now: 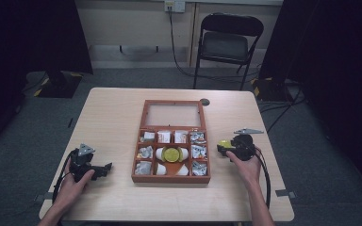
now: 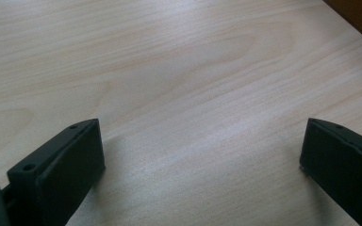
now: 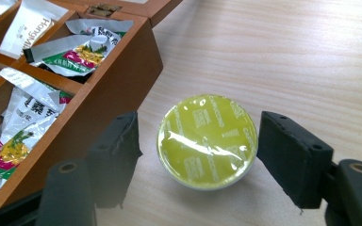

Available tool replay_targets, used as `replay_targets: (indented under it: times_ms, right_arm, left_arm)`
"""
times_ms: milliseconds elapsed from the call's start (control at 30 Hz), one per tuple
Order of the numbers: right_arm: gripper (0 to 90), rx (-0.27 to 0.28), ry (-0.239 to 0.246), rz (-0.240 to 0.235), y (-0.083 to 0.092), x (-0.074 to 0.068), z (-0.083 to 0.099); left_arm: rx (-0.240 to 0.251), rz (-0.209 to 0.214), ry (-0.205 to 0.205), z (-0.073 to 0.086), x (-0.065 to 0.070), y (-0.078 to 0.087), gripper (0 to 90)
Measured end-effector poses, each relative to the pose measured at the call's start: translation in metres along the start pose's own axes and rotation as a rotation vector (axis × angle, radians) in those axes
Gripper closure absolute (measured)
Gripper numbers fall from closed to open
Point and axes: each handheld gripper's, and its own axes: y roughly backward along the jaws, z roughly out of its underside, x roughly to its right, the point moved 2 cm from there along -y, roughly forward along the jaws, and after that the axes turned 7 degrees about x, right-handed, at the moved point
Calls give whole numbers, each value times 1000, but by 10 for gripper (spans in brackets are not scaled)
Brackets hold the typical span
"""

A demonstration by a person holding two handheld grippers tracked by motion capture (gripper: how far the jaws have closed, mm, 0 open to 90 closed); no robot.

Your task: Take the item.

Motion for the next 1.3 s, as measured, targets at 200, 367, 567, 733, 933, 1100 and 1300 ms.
replay_targets:
  times_ms: [200, 367, 567, 733, 933, 1100, 1300]
  right_arm:
    - [280, 22, -27, -14, 8, 1, -3]
    - [280, 37, -34, -19, 16, 0, -6]
    - [280, 44, -35, -26, 27, -3, -6]
    - [271, 57, -23, -29, 38, -8, -7]
    - [259, 71, -16, -18, 53, -9, -2]
    - [252, 80, -27, 2, 65, -3, 6]
    - [240, 72, -26, 22, 76, 3, 18]
  left_arm:
    - [0, 0, -1, 0, 0, 0, 0]
    - [0, 0, 0, 0, 0, 0, 0]
    - [0, 0, 0, 0, 0, 0, 0]
    - [0, 0, 0, 0, 0, 0, 0]
    - [0, 0, 0, 0, 0, 0, 0]
    - [0, 0, 0, 0, 0, 0, 0]
    - [0, 0, 0, 0, 0, 0, 0]
